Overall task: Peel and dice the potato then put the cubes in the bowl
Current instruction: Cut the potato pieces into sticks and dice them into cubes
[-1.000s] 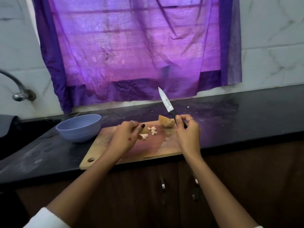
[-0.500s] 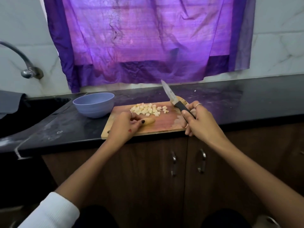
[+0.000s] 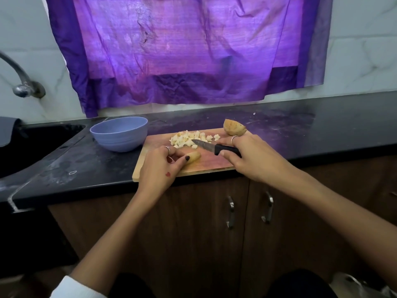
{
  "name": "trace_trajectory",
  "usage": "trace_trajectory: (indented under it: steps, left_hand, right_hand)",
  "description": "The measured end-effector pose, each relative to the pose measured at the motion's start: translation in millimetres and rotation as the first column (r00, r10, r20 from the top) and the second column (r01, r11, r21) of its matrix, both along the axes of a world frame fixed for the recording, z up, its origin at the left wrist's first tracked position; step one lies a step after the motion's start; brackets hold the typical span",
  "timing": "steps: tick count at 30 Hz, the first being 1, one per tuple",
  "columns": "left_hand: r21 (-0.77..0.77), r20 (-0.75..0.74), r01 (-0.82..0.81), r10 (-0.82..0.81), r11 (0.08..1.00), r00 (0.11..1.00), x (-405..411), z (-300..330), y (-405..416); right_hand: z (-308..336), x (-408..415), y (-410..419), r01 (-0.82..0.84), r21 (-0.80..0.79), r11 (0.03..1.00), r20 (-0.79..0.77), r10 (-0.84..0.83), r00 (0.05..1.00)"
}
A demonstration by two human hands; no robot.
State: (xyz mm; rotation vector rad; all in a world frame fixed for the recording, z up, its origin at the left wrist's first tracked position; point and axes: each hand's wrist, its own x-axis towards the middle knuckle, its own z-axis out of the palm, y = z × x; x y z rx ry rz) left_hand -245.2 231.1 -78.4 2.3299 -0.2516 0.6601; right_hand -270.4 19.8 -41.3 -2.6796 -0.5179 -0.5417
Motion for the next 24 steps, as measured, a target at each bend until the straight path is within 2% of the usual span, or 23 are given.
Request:
trace_trajectory:
  steps: [5, 19, 24]
  left_hand:
    - [-0.034, 0.012, -0.013, 0.014, 0.999, 1.000, -0.8, -0.8, -3.0]
    - [-0.002, 0.021, -0.070, 0.070, 0.998, 0.997, 1.1, -4.0, -3.7]
    - [-0.004, 0.038, -0.071, 0.071, 0.997, 0.997, 2.3, -6.4, -3.9]
  right_hand:
    - [-0.8, 0.4, -0.5, -0.027, -0.051, 0.998, -0.008, 0.026, 1.000]
    - [0.0, 13.7, 3.4, -0.081, -0.031, 0.996, 0.027, 0.082, 0.996]
    - [-1.5, 11.5, 8.4, -0.096, -0.105, 0.990, 0.037, 0.101, 0.994]
